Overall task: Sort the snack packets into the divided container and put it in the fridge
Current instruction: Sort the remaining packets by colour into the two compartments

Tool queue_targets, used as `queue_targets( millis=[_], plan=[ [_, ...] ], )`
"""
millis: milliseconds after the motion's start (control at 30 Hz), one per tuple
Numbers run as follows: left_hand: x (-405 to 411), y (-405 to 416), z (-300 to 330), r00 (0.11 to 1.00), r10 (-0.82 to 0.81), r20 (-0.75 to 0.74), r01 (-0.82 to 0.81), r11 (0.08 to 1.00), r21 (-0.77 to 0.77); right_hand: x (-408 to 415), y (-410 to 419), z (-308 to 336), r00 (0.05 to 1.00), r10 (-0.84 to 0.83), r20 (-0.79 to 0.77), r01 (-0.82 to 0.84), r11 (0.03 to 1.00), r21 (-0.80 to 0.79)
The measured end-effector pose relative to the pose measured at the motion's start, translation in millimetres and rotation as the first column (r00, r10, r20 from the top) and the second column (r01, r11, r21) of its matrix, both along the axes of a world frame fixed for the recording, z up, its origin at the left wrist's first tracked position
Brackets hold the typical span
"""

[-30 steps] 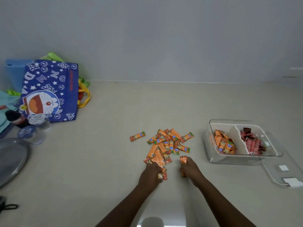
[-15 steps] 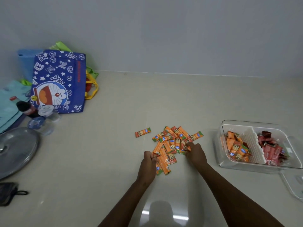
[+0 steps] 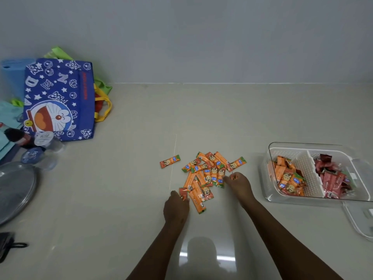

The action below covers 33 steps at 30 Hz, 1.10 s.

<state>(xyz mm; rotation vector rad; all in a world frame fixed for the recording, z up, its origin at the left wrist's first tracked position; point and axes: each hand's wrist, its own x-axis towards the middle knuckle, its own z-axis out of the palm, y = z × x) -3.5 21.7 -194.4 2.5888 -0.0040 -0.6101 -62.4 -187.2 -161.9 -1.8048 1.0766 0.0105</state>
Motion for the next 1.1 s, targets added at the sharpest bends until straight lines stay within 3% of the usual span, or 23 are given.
queue_targets(
  millis=[133, 400, 500, 600, 667, 800, 933, 1000, 1100],
  plan=[
    [12, 3, -4, 0.986, -0.167, -0.018, 0.168, 0.984, 0.051, 24, -3, -6, 0.997, -0.003, -0.076, -0.006, 0.992, -0.127],
    [43, -3, 13, 0.996, -0.055, -0.065, 0.038, 0.971, -0.236, 42, 6, -16, 0.978, 0.103, -0.183, -0.125, 0.986, -0.109],
    [60, -19, 14, 0.995, -0.060, -0.081, 0.040, 0.971, -0.234, 34, 9, -12, 0.999, 0.025, -0.026, -0.020, 0.983, 0.184],
    [69, -38, 14, 0.994, -0.083, -0.076, 0.065, 0.974, -0.217, 18, 13, -2, 0.978, -0.198, 0.071, 0.136, 0.852, 0.505],
    [70, -45, 10, 0.990, -0.134, -0.034, 0.127, 0.981, -0.145, 10, 15, 4, 0.965, -0.247, 0.089, 0.159, 0.819, 0.551],
    [69, -45, -1, 0.981, -0.192, -0.013, 0.190, 0.979, -0.075, 19, 13, 3, 0.977, -0.179, 0.120, 0.116, 0.906, 0.406],
    [74, -40, -6, 0.971, -0.238, 0.001, 0.237, 0.968, -0.076, 50, 16, -6, 0.999, -0.021, 0.042, 0.015, 0.992, 0.122],
    [81, -37, -6, 0.972, -0.230, 0.040, 0.232, 0.971, -0.057, 62, 26, -13, 0.996, 0.085, -0.010, -0.085, 0.994, -0.066],
    [98, -28, 2, 0.985, -0.130, 0.112, 0.151, 0.966, -0.209, 69, 40, -21, 0.975, 0.162, -0.154, -0.195, 0.952, -0.236]
  ],
)
